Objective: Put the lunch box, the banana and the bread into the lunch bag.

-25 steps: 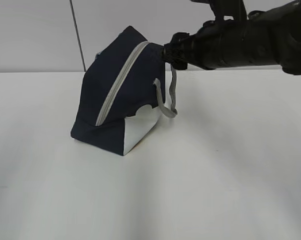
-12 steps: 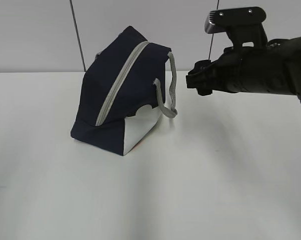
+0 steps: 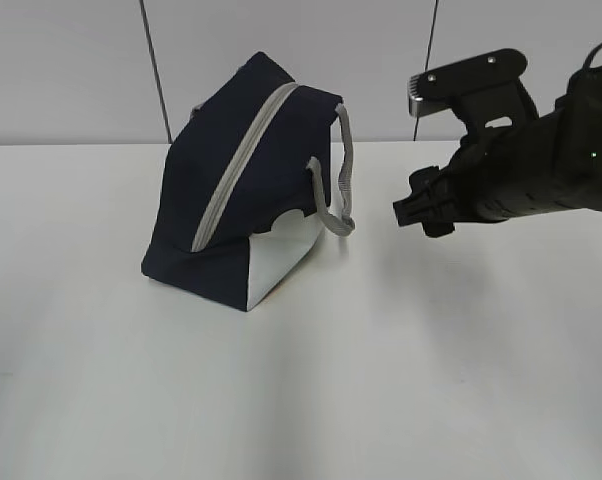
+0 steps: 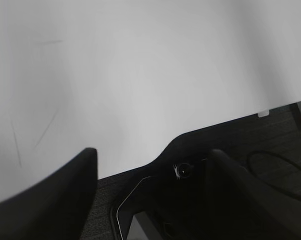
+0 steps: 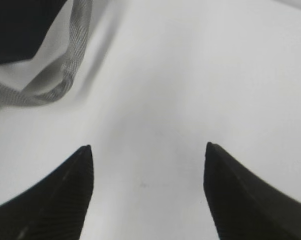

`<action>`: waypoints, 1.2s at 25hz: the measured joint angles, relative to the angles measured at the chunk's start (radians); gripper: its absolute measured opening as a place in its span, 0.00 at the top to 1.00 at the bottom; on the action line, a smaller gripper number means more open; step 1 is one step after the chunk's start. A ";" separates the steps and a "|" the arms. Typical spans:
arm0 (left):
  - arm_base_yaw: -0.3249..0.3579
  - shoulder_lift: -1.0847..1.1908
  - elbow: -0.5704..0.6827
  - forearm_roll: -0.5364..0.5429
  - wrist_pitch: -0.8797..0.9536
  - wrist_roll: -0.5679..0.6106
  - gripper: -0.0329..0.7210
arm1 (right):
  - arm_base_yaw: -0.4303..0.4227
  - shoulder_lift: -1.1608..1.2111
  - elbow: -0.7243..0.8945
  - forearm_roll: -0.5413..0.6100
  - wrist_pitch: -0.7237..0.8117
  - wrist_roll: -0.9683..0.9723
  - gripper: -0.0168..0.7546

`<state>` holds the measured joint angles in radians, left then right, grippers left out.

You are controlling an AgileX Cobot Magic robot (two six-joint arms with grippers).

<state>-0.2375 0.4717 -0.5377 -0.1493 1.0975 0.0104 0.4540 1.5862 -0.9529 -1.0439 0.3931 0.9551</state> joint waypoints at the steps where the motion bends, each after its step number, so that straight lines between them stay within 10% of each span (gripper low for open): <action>1: 0.000 0.000 0.003 -0.002 0.001 0.000 0.34 | 0.001 -0.007 0.000 0.128 0.012 -0.127 0.32; 6: 0.000 -0.019 0.007 -0.003 0.000 0.000 0.34 | 0.004 -0.098 0.000 0.718 0.090 -0.724 0.32; 10: 0.000 -0.053 0.008 -0.001 0.001 0.000 0.34 | 0.006 -0.217 0.001 0.961 0.184 -0.988 0.32; 30: 0.000 -0.113 0.009 0.045 0.004 0.023 0.34 | 0.007 -1.069 0.324 1.044 0.539 -1.033 0.32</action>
<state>-0.2375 0.3582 -0.5283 -0.1039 1.1015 0.0335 0.4614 0.5169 -0.6287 0.0000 0.9323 -0.0775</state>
